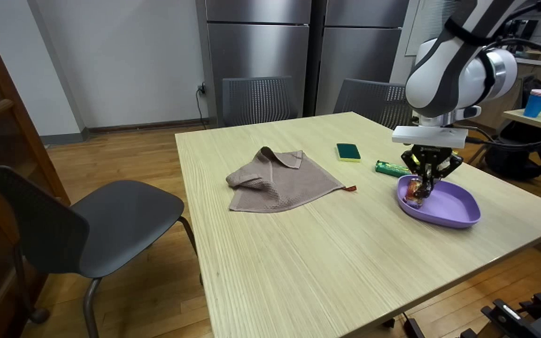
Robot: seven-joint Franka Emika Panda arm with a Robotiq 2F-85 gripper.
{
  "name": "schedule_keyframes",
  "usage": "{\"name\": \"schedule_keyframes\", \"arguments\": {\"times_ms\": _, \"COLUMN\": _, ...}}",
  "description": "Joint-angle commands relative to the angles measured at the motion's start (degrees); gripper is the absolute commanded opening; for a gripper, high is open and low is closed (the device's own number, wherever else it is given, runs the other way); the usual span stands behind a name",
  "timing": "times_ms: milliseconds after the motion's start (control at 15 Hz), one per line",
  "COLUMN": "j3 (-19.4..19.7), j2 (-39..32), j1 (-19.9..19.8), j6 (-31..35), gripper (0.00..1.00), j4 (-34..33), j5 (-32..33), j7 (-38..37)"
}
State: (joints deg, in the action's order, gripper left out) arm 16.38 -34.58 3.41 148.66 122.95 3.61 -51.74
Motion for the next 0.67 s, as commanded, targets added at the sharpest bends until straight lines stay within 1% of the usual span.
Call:
{"name": "schedule_keyframes", "arguments": {"times_ms": 0, "j3": -0.9, "j2": -1.2, "j1": -1.7, "j6": -1.6, "gripper": 0.03, "j4": -1.7, "j5": -0.6, "j7": 4.1}}
{"name": "schedule_keyframes", "arguments": {"times_ms": 200, "j3": -1.1, "j2": -1.3, "j1": -2.2, "j6": -1.2, "gripper": 0.03, "j4": -1.8, "j5": -1.4, "j7": 5.7}}
{"name": "schedule_keyframes", "arguments": {"times_ms": 533, "j3": -0.6, "j2": -1.6, "j1": -1.7, "j6": -1.7, "gripper": 0.03, "j4": -2.3, "j5": -1.0, "j7": 6.5}}
{"name": "schedule_keyframes", "arguments": {"times_ms": 600, "j3": -0.6, "j2": -1.6, "j1": -1.6, "j6": -1.8, "gripper": 0.31, "j4": -2.3, "j5": -0.9, "j7": 6.7}}
